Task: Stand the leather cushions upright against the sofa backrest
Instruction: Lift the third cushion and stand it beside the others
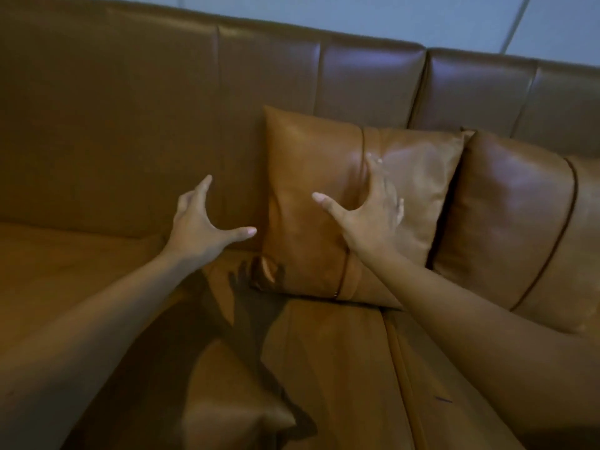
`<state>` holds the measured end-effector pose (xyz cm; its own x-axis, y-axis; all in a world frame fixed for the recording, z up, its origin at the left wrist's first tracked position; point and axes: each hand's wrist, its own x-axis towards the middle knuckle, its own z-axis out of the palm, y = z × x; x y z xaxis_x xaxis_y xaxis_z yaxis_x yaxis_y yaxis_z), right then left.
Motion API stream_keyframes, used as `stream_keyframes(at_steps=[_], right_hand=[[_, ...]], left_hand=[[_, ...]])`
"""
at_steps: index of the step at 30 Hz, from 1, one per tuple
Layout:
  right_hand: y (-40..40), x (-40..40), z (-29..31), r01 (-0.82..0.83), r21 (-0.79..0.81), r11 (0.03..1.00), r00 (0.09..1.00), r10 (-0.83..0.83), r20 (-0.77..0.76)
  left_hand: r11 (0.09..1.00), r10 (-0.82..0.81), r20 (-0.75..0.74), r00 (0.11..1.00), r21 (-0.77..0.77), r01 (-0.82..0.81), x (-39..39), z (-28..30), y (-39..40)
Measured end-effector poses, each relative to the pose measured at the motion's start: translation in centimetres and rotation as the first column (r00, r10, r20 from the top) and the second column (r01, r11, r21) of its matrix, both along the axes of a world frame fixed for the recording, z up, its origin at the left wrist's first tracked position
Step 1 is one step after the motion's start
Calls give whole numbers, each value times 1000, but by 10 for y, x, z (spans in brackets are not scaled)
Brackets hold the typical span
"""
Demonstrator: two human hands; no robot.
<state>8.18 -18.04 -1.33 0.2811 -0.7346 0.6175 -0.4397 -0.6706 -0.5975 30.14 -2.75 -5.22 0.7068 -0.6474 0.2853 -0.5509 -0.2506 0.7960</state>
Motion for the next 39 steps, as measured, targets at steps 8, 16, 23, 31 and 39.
stream_keyframes(at_steps=[8,16,23,31,39], right_hand=[[87,92,-13,-196,41,980,976,199,-88],[174,165,-36,-317,147,937,932,336,-138],[215,175,-68,-431,279,858,806,505,-309],[223,161,-82,-430,341,836,609,547,-575],[232,118,-91,-379,356,854,601,520,-607]], left_hand=[[988,133,90,987,66,-139,62,5,118],[923,319,101,942,194,-333,94,-9,218],[876,352,71,933,328,-355,95,-39,273],[814,413,82,907,414,-408,61,-65,304],[823,516,-64,854,315,-473,21,-74,319]])
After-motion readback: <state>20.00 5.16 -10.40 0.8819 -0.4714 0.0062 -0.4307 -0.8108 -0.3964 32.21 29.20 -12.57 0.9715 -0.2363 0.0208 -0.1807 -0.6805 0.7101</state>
